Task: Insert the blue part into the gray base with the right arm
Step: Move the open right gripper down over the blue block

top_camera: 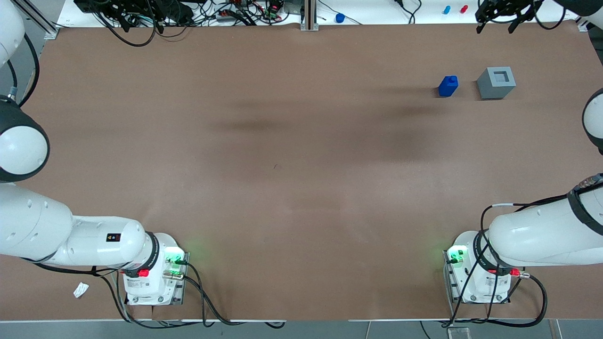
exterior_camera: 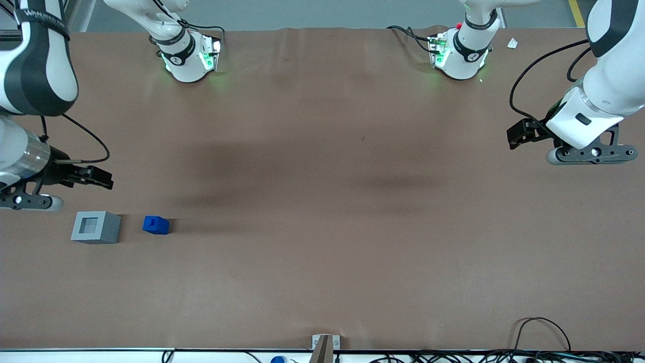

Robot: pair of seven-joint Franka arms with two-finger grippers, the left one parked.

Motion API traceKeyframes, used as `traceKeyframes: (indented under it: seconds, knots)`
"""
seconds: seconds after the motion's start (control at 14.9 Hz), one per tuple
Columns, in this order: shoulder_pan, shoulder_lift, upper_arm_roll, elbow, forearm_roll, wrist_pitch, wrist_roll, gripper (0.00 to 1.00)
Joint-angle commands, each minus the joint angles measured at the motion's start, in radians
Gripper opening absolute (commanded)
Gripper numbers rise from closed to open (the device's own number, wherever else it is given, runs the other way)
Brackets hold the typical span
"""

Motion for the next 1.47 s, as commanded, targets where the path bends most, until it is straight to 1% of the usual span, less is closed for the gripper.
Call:
traceKeyframes:
  seconds: [0.0,0.2,0.54,0.8,1.41]
  knots:
    - [0.000,0.030,0.006,-0.011,-0.007,0.057,0.023,1.00]
    - [0.007,0.085,0.006,-0.011,-0.007,0.122,0.028,1.00]
    - [-0.019,0.218,0.006,-0.025,-0.005,0.273,0.028,1.00]
    - [-0.021,0.268,0.006,-0.119,-0.005,0.469,0.026,1.00]
    - [-0.018,0.360,0.006,-0.122,-0.004,0.491,0.028,1.00]
